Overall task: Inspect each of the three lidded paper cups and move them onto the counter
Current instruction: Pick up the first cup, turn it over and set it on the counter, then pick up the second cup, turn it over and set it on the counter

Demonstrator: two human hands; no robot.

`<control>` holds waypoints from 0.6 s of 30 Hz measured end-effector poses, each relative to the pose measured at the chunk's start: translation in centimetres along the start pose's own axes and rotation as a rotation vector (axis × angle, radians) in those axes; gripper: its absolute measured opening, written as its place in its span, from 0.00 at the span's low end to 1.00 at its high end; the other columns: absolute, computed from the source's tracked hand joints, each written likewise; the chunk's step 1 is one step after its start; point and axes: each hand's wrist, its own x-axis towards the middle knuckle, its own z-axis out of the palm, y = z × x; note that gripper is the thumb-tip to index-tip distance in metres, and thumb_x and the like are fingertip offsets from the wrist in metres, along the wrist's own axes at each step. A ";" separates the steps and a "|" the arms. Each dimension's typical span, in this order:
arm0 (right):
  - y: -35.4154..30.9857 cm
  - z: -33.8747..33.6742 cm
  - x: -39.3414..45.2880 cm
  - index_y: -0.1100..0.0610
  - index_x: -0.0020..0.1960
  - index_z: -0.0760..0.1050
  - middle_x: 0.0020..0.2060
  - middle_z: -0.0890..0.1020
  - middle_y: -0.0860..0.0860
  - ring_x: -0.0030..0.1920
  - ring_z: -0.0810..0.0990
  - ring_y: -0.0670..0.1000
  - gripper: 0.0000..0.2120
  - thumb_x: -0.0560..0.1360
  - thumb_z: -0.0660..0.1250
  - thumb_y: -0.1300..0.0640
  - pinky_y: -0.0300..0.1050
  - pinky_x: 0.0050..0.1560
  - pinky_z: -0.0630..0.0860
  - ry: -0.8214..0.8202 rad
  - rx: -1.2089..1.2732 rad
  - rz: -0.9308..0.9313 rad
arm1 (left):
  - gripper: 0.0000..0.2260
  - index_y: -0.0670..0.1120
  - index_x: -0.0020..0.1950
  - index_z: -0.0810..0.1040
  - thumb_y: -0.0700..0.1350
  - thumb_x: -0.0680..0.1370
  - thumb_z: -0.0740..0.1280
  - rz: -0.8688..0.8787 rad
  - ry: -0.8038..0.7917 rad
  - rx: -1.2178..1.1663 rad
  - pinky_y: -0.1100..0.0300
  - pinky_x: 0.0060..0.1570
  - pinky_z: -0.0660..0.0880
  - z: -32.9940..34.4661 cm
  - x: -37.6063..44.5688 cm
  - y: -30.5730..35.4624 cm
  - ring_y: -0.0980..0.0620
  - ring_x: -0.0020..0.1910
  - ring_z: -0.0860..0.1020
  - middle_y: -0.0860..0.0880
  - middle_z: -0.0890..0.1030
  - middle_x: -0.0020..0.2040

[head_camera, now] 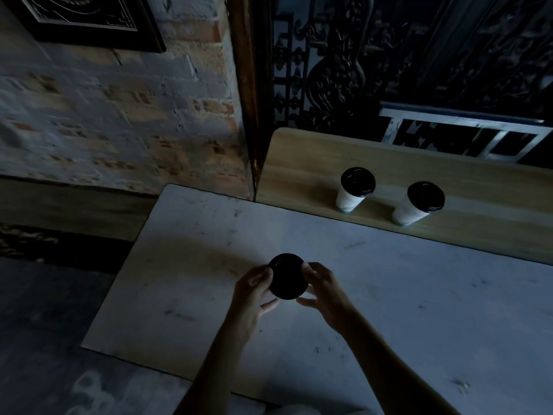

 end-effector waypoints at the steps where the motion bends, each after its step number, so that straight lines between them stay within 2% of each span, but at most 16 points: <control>1: -0.1 0.0 -0.1 0.57 0.67 0.74 0.67 0.79 0.59 0.70 0.77 0.62 0.32 0.74 0.65 0.35 0.51 0.50 0.79 -0.003 -0.003 -0.006 | 0.11 0.48 0.64 0.81 0.47 0.82 0.70 -0.001 0.000 0.003 0.49 0.54 0.83 0.0 0.0 0.1 0.44 0.63 0.82 0.43 0.82 0.67; 5: -0.3 -0.2 -0.2 0.57 0.67 0.74 0.67 0.79 0.58 0.71 0.76 0.61 0.32 0.73 0.65 0.34 0.54 0.54 0.79 -0.016 -0.001 -0.014 | 0.09 0.47 0.62 0.81 0.45 0.82 0.70 -0.007 0.003 0.004 0.45 0.60 0.81 0.1 0.3 0.6 0.47 0.59 0.83 0.44 0.83 0.65; 8: -0.8 -0.7 -0.5 0.55 0.67 0.75 0.68 0.79 0.54 0.71 0.75 0.59 0.32 0.74 0.64 0.33 0.58 0.60 0.75 -0.031 -0.016 -0.027 | 0.13 0.48 0.66 0.79 0.47 0.83 0.70 -0.006 -0.003 0.013 0.40 0.69 0.74 -0.2 0.0 1.0 0.49 0.59 0.81 0.46 0.81 0.67; 10: -1.3 -1.3 -0.7 0.54 0.67 0.74 0.68 0.77 0.53 0.71 0.73 0.60 0.31 0.76 0.65 0.31 0.59 0.63 0.73 -0.023 -0.021 -0.052 | 0.16 0.49 0.71 0.76 0.48 0.83 0.68 0.008 0.013 0.037 0.40 0.72 0.71 -0.5 -0.1 1.4 0.48 0.63 0.80 0.46 0.79 0.68; 12: -2.0 -2.4 -0.7 0.55 0.73 0.70 0.71 0.74 0.56 0.73 0.72 0.61 0.34 0.76 0.63 0.33 0.59 0.66 0.72 0.002 -0.024 -0.073 | 0.16 0.49 0.72 0.75 0.49 0.84 0.67 0.039 0.071 0.089 0.40 0.74 0.69 -0.6 0.1 2.0 0.44 0.70 0.77 0.45 0.78 0.71; 15: -3.1 -4.2 -0.4 0.57 0.76 0.67 0.74 0.72 0.57 0.73 0.72 0.61 0.38 0.74 0.63 0.35 0.60 0.69 0.72 0.065 -0.003 -0.111 | 0.08 0.52 0.63 0.79 0.47 0.84 0.68 0.189 0.139 0.250 0.46 0.70 0.73 0.1 0.8 3.8 0.43 0.71 0.76 0.46 0.79 0.67; 16: -3.5 -5.0 -0.3 0.56 0.76 0.68 0.74 0.73 0.57 0.72 0.73 0.60 0.37 0.74 0.63 0.36 0.61 0.69 0.72 0.096 0.014 -0.127 | 0.08 0.52 0.63 0.79 0.46 0.84 0.68 0.245 0.141 0.308 0.50 0.66 0.74 0.8 1.2 4.6 0.45 0.69 0.77 0.47 0.79 0.65; 18: -4.3 -6.6 0.3 0.56 0.74 0.69 0.74 0.74 0.58 0.69 0.75 0.58 0.34 0.75 0.65 0.38 0.60 0.69 0.73 0.157 0.041 -0.153 | 0.13 0.48 0.69 0.78 0.46 0.84 0.68 0.317 0.120 0.369 0.57 0.60 0.72 2.9 2.0 6.0 0.50 0.66 0.76 0.50 0.78 0.64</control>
